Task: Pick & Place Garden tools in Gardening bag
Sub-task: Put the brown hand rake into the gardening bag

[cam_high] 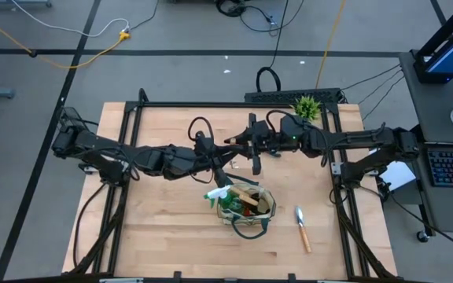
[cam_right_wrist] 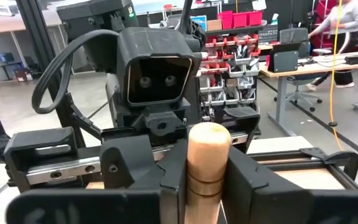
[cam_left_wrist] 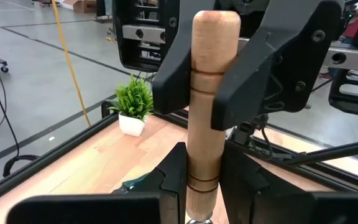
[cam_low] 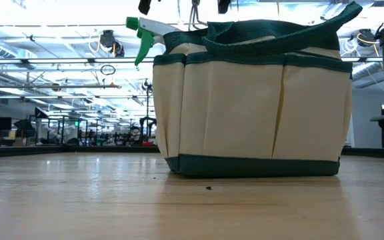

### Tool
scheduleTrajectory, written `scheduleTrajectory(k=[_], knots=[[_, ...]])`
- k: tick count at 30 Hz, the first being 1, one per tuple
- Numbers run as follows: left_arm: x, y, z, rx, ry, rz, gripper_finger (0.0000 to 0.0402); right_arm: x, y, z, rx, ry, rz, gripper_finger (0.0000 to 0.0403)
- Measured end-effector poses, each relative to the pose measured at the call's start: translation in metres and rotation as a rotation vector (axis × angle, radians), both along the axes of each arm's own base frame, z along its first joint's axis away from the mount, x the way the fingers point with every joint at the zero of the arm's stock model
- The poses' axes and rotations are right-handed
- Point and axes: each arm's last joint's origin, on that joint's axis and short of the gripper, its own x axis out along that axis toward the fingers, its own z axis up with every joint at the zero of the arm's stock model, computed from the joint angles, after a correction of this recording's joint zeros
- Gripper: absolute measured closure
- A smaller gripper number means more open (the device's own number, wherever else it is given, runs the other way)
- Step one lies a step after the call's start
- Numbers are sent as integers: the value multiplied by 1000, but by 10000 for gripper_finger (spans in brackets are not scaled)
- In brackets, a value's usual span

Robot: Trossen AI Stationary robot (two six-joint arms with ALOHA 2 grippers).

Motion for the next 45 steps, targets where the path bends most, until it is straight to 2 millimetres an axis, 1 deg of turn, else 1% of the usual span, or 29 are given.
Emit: scheduleTrajectory(k=[7,11,12,14,19,22,25,29,32,35,38,42,45], knots=[[0,1,0,-9,-1,-12,336,0,-1,0,-1,0,-5,349],[0,1,0,17,9,-19,335,0,-1,0,-6,-1,-6,349],[0,1,0,23,10,-20,329,0,-1,0,-8,-2,-7,349],[1,1,0,23,10,-23,299,0,-1,0,-14,-2,-8,349],[0,0,-1,30,21,-33,193,-1,-2,1,-15,-4,-19,349],[-1,0,-4,37,58,-38,137,-1,-2,1,-17,-4,-24,349],[-5,-2,-8,31,120,-45,91,-1,-4,1,-16,-4,-32,349],[-19,-4,-10,31,241,-123,49,-1,-8,-3,-12,34,-58,349],[-30,-3,-7,-65,269,-140,28,-2,-11,-5,-7,69,-69,349],[-45,-1,0,-110,280,-133,14,-4,-12,-9,13,115,-63,349],[-60,-2,5,-118,318,-130,8,-8,-10,-12,48,176,11,349],[-80,-3,10,-113,354,-90,11,-17,-4,-15,122,270,131,349],[-93,-4,8,-116,364,-48,16,-24,3,-14,167,319,243,349]])
